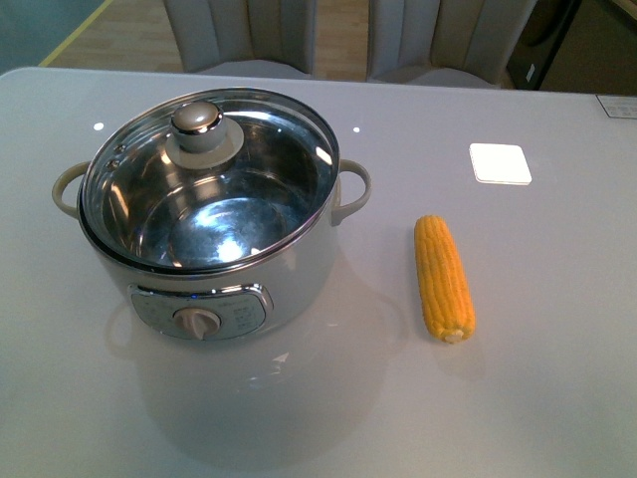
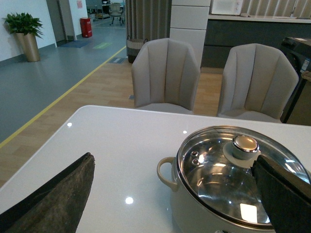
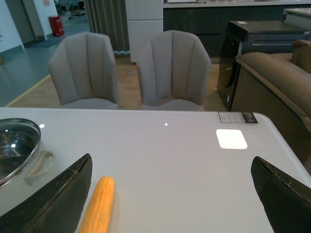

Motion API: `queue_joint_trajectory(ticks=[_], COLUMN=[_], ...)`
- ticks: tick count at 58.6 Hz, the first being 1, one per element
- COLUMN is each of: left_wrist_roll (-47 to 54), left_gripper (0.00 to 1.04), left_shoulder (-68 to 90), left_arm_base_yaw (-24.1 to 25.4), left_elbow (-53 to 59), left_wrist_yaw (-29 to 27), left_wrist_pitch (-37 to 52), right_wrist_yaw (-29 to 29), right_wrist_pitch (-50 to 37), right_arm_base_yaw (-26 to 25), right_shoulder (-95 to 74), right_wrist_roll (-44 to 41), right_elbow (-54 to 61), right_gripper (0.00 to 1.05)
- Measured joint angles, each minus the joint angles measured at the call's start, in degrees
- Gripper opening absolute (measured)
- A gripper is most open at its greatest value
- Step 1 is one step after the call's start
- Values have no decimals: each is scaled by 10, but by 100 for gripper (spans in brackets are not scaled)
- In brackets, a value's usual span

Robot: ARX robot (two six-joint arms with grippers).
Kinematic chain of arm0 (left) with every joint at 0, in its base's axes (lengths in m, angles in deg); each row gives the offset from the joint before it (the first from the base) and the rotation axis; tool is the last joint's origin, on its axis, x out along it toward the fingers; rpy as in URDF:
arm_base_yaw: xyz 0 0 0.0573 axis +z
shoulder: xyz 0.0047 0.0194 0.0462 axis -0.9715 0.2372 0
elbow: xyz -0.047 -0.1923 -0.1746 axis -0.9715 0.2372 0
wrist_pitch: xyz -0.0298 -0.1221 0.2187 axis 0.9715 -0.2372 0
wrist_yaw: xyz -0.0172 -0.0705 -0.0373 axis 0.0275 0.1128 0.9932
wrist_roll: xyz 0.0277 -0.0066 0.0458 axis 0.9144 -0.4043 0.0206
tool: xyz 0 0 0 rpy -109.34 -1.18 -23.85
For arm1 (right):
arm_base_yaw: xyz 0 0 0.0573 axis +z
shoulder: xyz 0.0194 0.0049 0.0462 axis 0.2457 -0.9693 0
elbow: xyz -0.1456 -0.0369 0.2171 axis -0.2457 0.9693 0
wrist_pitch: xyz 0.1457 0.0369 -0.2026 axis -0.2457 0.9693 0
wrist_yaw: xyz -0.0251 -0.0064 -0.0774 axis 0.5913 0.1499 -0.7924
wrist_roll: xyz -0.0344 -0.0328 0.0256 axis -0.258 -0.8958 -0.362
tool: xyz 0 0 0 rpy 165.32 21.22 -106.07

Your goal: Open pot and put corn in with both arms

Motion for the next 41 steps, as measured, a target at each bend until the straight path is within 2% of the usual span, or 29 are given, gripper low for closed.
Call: queue_joint_trajectory(ticks=[41], left_wrist_roll=[0], left_gripper=[98], left_shoulder=[0], left_arm_base_yaw=[0], left_elbow=[0], left_wrist_yaw=[0], left_wrist_pitch=[0], right_wrist_yaw=[0], right_wrist_pitch=[0], right_arm_base_yaw=[0], right_shoulder=[0], right_wrist_roll=[0], right_elbow=[0], right_gripper=[96])
